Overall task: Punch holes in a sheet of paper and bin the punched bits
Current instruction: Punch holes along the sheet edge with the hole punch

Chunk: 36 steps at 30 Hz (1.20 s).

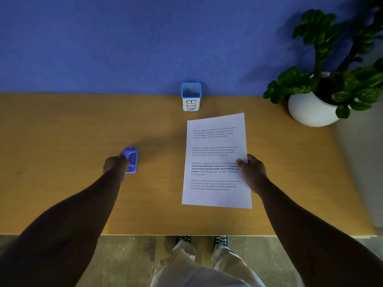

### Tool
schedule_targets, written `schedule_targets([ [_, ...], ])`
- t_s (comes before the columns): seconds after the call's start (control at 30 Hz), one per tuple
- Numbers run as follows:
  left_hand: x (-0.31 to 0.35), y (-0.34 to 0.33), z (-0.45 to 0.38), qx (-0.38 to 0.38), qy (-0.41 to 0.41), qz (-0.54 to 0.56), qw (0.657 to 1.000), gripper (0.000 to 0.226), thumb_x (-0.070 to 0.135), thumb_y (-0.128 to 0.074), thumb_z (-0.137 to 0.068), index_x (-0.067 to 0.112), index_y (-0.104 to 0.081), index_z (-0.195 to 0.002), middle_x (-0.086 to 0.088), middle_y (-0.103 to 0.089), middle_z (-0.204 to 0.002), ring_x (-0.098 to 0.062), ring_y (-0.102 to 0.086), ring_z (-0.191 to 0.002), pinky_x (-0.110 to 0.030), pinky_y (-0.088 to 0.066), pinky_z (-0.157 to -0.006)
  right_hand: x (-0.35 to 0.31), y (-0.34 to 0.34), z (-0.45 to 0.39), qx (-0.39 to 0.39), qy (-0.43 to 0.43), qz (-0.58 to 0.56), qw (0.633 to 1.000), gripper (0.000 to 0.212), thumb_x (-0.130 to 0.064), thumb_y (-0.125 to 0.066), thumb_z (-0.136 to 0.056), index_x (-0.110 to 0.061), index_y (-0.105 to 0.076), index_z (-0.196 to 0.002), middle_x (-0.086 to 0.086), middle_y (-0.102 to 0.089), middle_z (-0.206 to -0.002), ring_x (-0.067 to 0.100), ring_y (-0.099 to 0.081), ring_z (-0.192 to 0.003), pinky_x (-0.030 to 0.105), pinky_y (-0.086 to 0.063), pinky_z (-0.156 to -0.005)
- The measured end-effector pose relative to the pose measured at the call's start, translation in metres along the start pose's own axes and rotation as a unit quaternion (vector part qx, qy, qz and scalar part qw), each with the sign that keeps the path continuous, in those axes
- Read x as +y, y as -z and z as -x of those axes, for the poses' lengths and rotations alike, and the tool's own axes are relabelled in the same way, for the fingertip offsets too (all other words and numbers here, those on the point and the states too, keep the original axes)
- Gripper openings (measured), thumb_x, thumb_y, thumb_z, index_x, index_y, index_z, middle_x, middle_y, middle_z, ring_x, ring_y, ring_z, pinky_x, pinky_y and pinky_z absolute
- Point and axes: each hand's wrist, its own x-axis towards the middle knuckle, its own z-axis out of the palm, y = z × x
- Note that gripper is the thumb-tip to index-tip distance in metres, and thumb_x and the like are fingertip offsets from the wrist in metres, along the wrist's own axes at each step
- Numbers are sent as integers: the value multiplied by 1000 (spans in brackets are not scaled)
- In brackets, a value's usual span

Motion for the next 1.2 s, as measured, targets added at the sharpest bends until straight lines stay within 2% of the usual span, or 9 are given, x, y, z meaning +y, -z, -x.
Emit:
schedule_targets([
  [0.13,-2,0,-7,-26,4,-9,1000,45,37,-53,-94,0,-62,-118,-17,-67,-117,-35,-65,-104,-34,-44,-74,2,1,2,0,-8,-13,1000,12,-17,-56,-92,-18,-66,-98,-3,-66,-86,18,-59,-74,24,-47,-61],
  [0.23,-3,1,-10,-37,-8,-26,999,50,41,-53,-94,-2,-62,-118,-19,-67,-116,-36,-65,-105,-36,-48,-79,3,2,2,0,-10,-20,1000,13,-17,-57,-91,-18,-67,-99,0,-68,-90,21,-60,-78,28,-50,-68],
  [0.3,-3,3,-8,-37,-18,-41,998,53,44,-54,-93,-3,-62,-117,-20,-67,-116,-36,-64,-105,-38,-51,-86,2,2,3,-1,-11,-25,1000,14,-17,-56,-91,-19,-67,-100,-1,-68,-91,20,-61,-79,28,-50,-67],
  [0.43,3,1,5,-51,-54,-70,995,56,50,-53,-93,-3,-66,-110,-19,-68,-109,-36,-64,-101,-36,-46,-78,-1,3,6,-5,-8,-37,999,14,-17,-57,-92,-19,-67,-102,-4,-67,-89,17,-61,-77,24,-48,-62],
  [0.57,17,-9,24,-77,-96,-90,988,58,53,-48,-94,-1,-69,-101,-20,-70,-104,-36,-66,-97,-37,-49,-81,-4,3,7,-7,-10,-47,999,15,-17,-57,-92,-19,-67,-103,-3,-68,-90,18,-62,-78,25,-49,-65],
  [0.8,33,-41,56,-134,-116,-63,982,47,55,-55,-87,10,-70,-90,-15,-73,-100,-33,-70,-93,-38,-57,-87,-8,7,6,-7,-4,-62,998,12,-16,-57,-92,-18,-67,-99,-2,-68,-89,18,-62,-77,28,-51,-69],
  [0.97,40,-59,86,-165,-118,-25,979,37,50,-58,-88,14,-62,-79,-11,-70,-93,-31,-68,-95,-45,-56,-93,-7,11,4,-1,-5,-75,997,16,-14,-56,-93,-17,-67,-104,-3,-67,-89,15,-62,-76,24,-49,-63],
  [1.03,42,-65,101,-174,-121,-14,977,34,46,-58,-91,16,-58,-74,-7,-65,-83,-30,-66,-91,-45,-56,-93,-6,13,2,0,-8,-80,997,18,-14,-56,-92,-16,-67,-106,-2,-68,-92,15,-62,-77,26,-52,-66],
  [1.2,41,-79,117,-193,-133,-21,972,36,44,-55,-93,12,-59,-76,-8,-65,-79,-27,-63,-79,-44,-55,-89,-3,15,0,8,-12,-74,997,18,-16,-57,-92,-17,-68,-105,4,-70,-100,25,-65,-87,40,-56,-82],
])
